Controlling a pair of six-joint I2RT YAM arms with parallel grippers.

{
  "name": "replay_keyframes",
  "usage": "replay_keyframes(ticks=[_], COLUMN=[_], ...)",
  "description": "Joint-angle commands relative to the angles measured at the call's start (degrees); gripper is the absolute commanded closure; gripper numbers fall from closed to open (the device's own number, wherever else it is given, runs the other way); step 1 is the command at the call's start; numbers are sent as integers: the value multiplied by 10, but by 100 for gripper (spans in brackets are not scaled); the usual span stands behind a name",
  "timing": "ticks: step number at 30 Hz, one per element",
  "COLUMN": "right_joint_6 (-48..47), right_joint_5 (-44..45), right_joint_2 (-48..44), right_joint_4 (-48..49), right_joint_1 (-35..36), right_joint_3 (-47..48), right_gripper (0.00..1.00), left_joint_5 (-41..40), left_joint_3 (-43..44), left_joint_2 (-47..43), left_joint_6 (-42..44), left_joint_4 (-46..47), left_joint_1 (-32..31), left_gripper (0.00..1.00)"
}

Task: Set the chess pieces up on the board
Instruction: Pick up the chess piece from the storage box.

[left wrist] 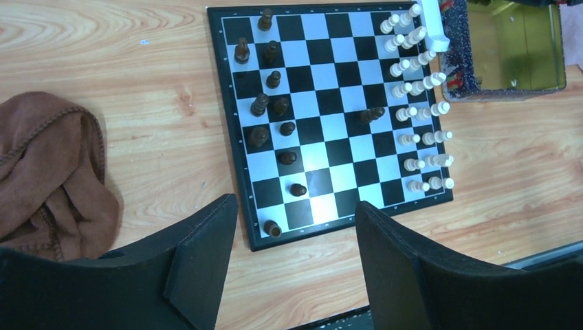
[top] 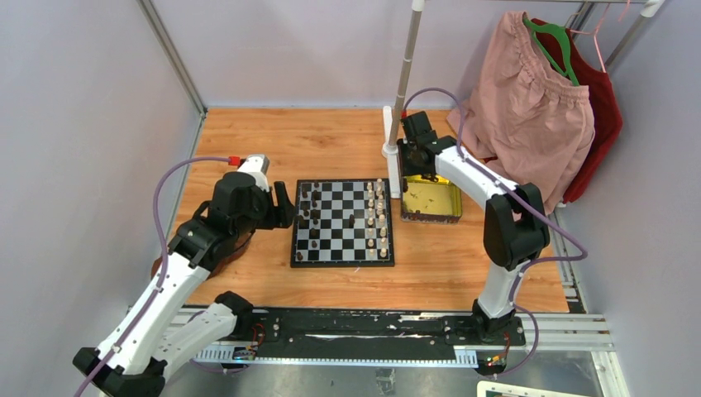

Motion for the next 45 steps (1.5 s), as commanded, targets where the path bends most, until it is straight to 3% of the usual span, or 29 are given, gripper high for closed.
replay_keyframes(ticks=[1, 19, 31, 33, 38, 45], right_joint_6=[11, 12, -6, -11, -22, -34], right_joint_5=[-37, -169, -173, -165, -141, -109], right_joint_2=[19, 67, 96, 97, 87, 41], right_joint_4=[74, 166, 164, 160, 152, 131], right_joint_1=[-32, -82, -82, -83, -83, -83], right_joint_3=[-23, -88, -98, -97, -96, -94], right_gripper=[68, 69, 69, 73, 96, 100], left_joint_5=[-6, 6, 12, 13, 13, 12], left_joint_3=[19, 41, 36, 36, 39, 36], left_joint_2=[15, 89, 105, 107, 110, 104], left_joint_6=[-1, 9, 5, 5, 4, 4], left_joint_4=[18, 36, 53, 55, 58, 64], left_joint_1=[-3, -3, -5, -5, -7, -7], left_gripper=[31, 31, 31, 31, 31, 31])
